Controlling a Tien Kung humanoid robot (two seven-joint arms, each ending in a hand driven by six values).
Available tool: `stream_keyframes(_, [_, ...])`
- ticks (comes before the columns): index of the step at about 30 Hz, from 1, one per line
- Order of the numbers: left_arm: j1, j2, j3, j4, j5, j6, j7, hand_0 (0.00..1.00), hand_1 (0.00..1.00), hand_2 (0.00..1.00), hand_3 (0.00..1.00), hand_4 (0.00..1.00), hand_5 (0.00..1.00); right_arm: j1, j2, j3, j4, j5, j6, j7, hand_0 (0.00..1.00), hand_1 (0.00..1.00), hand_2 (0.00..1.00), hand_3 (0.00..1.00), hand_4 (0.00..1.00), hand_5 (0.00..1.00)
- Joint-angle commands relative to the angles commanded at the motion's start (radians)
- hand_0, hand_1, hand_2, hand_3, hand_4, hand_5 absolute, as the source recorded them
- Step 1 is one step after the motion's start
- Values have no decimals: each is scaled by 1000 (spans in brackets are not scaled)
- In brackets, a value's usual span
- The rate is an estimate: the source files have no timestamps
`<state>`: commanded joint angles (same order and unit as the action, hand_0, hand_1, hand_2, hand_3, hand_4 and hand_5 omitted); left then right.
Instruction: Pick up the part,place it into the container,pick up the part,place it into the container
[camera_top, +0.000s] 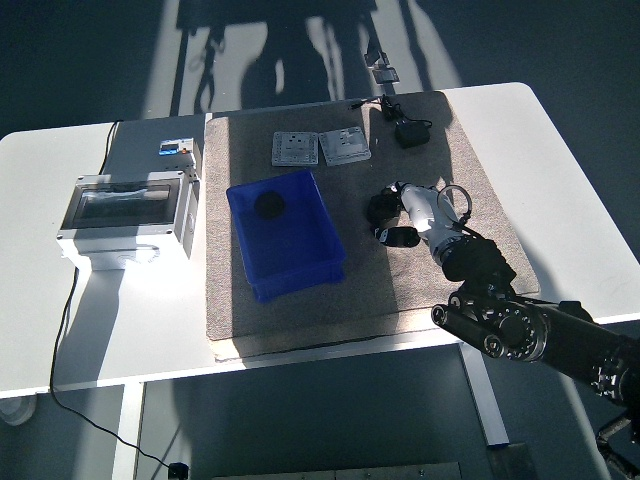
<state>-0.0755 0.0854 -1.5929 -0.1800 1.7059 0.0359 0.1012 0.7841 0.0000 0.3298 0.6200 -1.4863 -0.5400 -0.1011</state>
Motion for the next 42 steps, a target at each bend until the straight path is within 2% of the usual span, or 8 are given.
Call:
stream_keyframes(2, [0,0,-1,0,0,1,-1,690,643,585,535,539,414,0,0,-1,2,5,-16,8,877,528,325,492,603,170])
stream_keyframes(3, [0,0,-1,0,0,1,-1,691,644,584,536,538,414,-1,0,-2,3,6,-22,10,847,490,311,408,578,152])
stream_keyframes(17, [0,-2,-3,0,0,4,-2,691,644,587,536,544,433,-16,-1,-13,16,6,-42,18,836,475,300,400,552,115])
stream_keyframes(24, [3,-3,-3,0,-1,5,-1,691,644,588,537,545,439,-9,-16,41,48,-47,-64,10,835,474,299,398,550,113])
stream_keyframes(29, [2,-7,0,0,-5,9,-1,691,645,589,538,546,442,-5,-23,81,26,-76,-105,-13,833,470,298,398,549,114])
stream_keyframes(32, [3,-8,3,0,-12,13,-4,691,645,589,538,546,442,-5,-30,96,22,-90,-105,-15,833,470,298,398,549,114])
stream_keyframes(37, [5,-10,2,0,-10,16,-5,691,644,589,540,547,445,5,-38,128,92,-189,-105,-42,831,467,298,397,545,110])
stream_keyframes(42, [8,-9,0,0,-7,17,-6,691,644,591,540,546,448,8,-50,116,202,-270,-105,-60,838,471,309,395,537,114])
